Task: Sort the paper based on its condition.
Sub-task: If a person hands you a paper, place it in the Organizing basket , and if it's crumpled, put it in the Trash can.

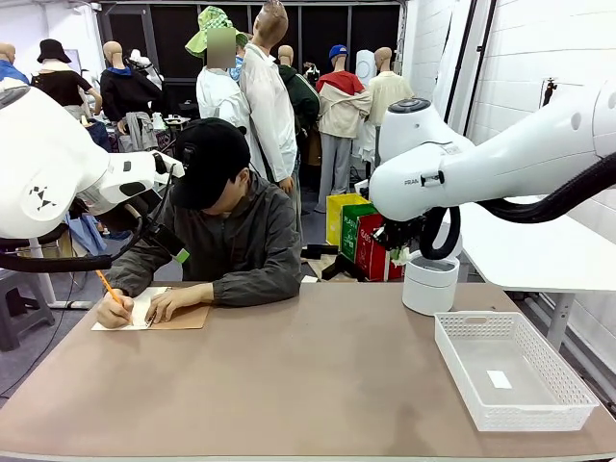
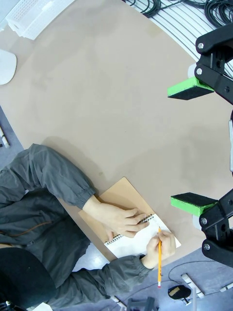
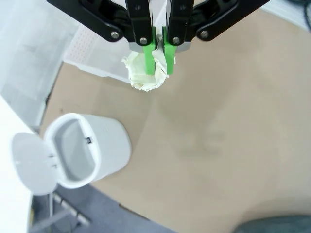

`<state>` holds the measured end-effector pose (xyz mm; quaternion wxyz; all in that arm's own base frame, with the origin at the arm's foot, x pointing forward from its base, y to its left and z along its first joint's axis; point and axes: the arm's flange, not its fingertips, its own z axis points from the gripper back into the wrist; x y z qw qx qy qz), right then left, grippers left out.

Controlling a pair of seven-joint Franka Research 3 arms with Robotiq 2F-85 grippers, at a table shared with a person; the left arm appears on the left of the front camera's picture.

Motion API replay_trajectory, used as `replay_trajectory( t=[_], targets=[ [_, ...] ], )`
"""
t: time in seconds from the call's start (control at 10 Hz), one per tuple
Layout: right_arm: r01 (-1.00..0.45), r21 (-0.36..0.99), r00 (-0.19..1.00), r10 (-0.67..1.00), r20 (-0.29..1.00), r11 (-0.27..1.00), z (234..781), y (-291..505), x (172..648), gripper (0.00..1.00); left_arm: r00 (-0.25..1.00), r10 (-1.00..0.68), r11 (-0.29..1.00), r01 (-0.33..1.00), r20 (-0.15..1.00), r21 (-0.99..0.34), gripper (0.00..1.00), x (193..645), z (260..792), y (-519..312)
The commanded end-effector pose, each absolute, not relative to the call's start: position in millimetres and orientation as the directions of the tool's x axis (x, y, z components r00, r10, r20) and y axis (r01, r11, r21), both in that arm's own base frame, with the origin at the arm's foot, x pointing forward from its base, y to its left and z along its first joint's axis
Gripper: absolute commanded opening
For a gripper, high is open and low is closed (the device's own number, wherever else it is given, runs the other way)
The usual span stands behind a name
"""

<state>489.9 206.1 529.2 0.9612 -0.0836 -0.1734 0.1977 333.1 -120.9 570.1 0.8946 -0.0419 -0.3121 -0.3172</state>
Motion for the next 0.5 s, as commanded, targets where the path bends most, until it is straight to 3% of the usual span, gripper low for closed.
replay_trajectory(
  t=[0.0,0.4],
  targets=[
    [-0.237,-0.214,0.894,0.299,0.334,0.948,525.5,196.2,522.7,0.08,0.605,-0.542,0.796,0.593,0.583,0.124,1.00,333.2,570.3,-119.9],
    [-0.079,-0.145,0.915,0.129,0.381,0.986,515.9,166.8,578.7,0.08,0.605,-0.542,0.796,0.593,0.583,0.124,1.00,333.2,570.3,-119.9]
  ],
)
